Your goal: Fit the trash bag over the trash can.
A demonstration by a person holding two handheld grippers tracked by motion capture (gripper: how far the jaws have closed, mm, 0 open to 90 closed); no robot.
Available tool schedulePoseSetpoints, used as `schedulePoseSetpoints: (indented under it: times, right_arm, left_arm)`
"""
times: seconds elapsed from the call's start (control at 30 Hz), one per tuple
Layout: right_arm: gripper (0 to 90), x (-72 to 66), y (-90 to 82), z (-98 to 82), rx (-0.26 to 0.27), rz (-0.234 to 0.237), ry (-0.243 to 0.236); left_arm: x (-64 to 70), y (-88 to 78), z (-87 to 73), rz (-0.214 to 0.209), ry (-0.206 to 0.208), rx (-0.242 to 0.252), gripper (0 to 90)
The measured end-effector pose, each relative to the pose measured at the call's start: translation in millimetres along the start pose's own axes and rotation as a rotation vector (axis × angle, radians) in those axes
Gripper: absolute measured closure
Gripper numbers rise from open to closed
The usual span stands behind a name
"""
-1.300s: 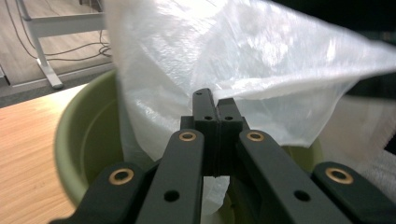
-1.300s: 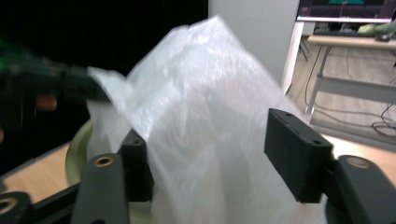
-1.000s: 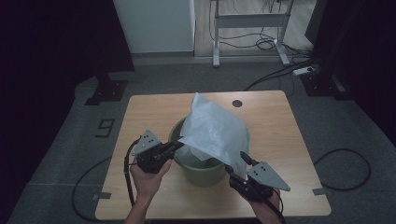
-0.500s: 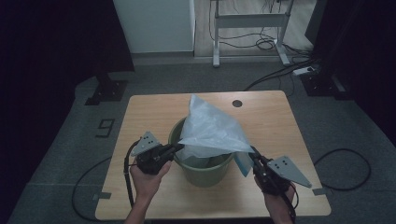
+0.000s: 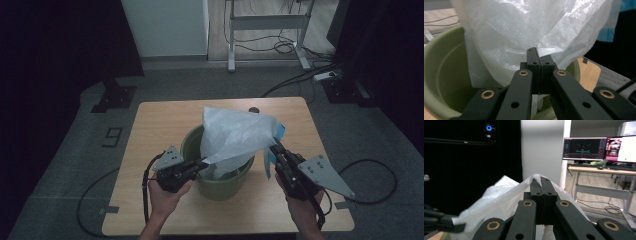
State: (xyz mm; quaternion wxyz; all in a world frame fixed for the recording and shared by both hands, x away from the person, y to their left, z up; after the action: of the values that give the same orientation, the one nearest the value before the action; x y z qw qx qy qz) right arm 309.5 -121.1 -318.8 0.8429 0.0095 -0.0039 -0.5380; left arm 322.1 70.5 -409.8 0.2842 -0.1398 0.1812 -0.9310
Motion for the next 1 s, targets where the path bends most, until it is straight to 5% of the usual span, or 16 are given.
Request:
schedulePoseSetpoints:
  times: [0.13,0.27,0.47,0.57,1.0]
  right_arm:
    - [89.0,-9.8,-0.6,5.0,0.017,0.021,-0.008]
    - [89.0,-13.8,-5.6,9.3,0.028,0.032,-0.018]
    - [89.0,-12.1,9.0,-4.4,-0.032,0.053,-0.013]
    - [89.0,-12.9,18.2,-14.1,-0.063,0.067,-0.006]
    - [89.0,-33.0,35.9,-34.3,-0.112,0.158,-0.001]
  left_arm:
    - [6.7,-1.5,-0.3,-0.039,0.014,-0.005,89.3]
    - [8.2,-3.3,1.1,-0.032,0.023,-0.004,87.3]
    - [1.9,-5.0,3.0,0.045,0.031,-0.020,48.4]
    - [1.5,-7.6,7.9,0.065,0.049,-0.015,36.9]
    - [16.3,5.9,18.7,0.033,0.106,-0.035,35.0]
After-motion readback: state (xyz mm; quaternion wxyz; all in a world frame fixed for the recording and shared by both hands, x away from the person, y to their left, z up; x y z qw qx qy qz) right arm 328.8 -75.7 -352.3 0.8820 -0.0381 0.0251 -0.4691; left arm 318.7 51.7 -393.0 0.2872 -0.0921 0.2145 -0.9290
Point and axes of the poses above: each handheld gripper's, and its own axes: y roughly forward along the jaws, z roughly out of its top, x roughly to its right, the point moved 10 cm from there along y, roughly forward along the jaws, and after that the axes turned 2 degrees about -x, right-handed, at the moved point
